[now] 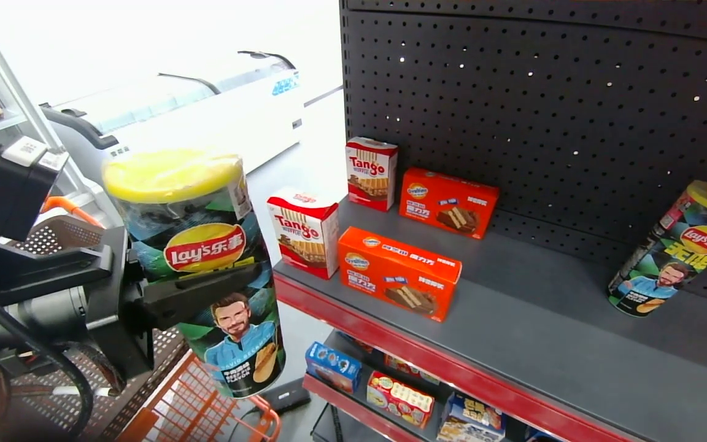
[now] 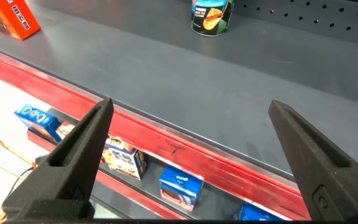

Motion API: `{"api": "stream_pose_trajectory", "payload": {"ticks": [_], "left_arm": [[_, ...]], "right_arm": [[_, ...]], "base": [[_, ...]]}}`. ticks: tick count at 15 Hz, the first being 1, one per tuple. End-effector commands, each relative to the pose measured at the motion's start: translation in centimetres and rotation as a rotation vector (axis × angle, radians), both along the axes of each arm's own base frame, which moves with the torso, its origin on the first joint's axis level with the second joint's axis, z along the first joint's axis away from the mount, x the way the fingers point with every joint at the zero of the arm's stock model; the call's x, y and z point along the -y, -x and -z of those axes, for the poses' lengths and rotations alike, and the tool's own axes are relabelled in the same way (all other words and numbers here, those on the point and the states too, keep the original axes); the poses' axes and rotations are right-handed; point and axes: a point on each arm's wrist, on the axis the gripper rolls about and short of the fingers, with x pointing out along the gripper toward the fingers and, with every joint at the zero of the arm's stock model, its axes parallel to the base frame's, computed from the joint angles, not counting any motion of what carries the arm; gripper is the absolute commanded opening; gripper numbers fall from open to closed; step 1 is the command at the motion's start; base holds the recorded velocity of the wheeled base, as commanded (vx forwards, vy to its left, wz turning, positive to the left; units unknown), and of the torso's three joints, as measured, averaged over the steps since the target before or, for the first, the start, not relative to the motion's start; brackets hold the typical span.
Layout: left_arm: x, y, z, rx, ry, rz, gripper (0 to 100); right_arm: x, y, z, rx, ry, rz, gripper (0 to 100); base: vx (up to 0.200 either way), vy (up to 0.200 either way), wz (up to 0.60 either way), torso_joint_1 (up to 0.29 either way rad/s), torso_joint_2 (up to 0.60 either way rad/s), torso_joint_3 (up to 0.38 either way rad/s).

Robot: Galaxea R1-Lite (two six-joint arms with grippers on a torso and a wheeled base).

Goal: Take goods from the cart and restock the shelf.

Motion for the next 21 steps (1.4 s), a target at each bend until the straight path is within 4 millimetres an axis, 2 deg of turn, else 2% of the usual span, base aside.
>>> {"api": "stream_pose_trajectory", "payload": {"ticks": [1, 3, 14, 21], "left_arm": [[0.01, 0.00, 0.10, -0.001, 0.000, 0.002, 0], [0.05, -0.03, 0.02, 0.002, 0.001, 0.005, 0], [0.01, -0.26, -0.07, 0.003, 0.001, -0.001, 0], [-0.07, -0.13, 0.05, 0.000, 0.000, -0.002, 0]], "right_arm": [[-0.01, -0.01, 0.02, -0.002, 0.000, -0.004, 100], [-0.01, -0.01, 0.01, 0.000, 0.000, -0.004, 100], [-0.01, -0.01, 0.01, 0.000, 0.000, -0.004, 100], [-0.01, 0.00, 0.01, 0.001, -0.001, -0.004, 100]], "base": [[0.000, 0.000, 0.00, 0.000, 0.00, 0.000], [0.000, 0.000, 0.00, 0.000, 0.00, 0.000], [0.000, 0.000, -0.60, 0.005, 0.00, 0.003], [0.000, 0.000, 0.00, 0.000, 0.00, 0.000]]}}
